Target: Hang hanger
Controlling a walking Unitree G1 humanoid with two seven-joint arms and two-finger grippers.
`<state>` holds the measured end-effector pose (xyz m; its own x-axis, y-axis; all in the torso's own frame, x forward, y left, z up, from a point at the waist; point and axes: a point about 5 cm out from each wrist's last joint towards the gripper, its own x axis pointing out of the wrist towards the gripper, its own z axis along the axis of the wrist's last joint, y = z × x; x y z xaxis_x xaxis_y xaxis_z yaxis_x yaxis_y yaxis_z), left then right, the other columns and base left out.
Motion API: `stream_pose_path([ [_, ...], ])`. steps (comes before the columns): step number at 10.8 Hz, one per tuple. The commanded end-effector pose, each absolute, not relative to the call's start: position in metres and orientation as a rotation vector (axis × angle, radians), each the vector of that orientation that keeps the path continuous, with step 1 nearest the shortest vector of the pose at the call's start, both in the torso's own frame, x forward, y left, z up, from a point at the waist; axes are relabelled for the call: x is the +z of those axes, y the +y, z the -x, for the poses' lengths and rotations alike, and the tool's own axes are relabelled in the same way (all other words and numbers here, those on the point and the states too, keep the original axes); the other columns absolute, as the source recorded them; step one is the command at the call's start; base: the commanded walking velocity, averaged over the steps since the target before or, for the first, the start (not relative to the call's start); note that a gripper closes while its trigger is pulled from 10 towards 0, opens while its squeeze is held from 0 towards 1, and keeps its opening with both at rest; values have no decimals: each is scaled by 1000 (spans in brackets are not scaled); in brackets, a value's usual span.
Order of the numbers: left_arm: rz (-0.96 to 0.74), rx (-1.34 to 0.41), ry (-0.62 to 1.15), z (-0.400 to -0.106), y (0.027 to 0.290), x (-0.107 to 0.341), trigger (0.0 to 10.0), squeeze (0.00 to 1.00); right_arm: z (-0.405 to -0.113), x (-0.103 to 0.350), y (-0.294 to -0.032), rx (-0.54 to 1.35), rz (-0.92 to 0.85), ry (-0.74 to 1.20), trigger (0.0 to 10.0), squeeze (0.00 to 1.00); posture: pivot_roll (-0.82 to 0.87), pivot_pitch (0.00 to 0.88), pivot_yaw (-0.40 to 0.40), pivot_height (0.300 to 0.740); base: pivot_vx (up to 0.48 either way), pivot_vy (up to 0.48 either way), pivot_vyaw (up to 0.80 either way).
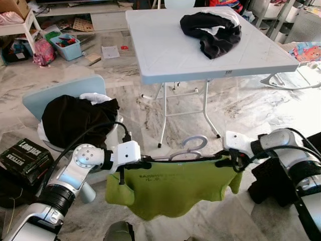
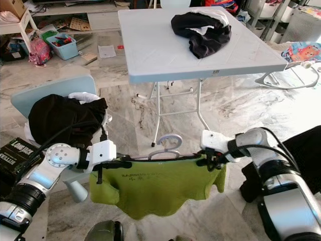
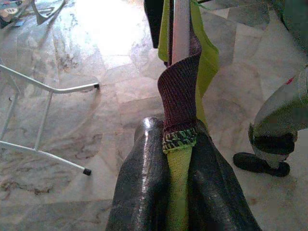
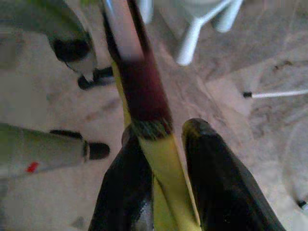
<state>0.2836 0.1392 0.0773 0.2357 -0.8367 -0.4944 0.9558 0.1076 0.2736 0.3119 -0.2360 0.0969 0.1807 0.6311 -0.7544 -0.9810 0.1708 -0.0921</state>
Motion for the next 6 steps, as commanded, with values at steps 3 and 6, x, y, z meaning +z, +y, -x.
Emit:
stream_pose_path([
  [3,-619,-1321,189,-291,137,87,0,0,-315,106,-226,1308,593,575,2118,0,-87,0,-33,740,0,0,0],
  [6,-621,-1312,188,-292,138,87,0,0,-313,111,-219,1374,508,558,10000,1000,-86,0,-34,740,0,0,0],
])
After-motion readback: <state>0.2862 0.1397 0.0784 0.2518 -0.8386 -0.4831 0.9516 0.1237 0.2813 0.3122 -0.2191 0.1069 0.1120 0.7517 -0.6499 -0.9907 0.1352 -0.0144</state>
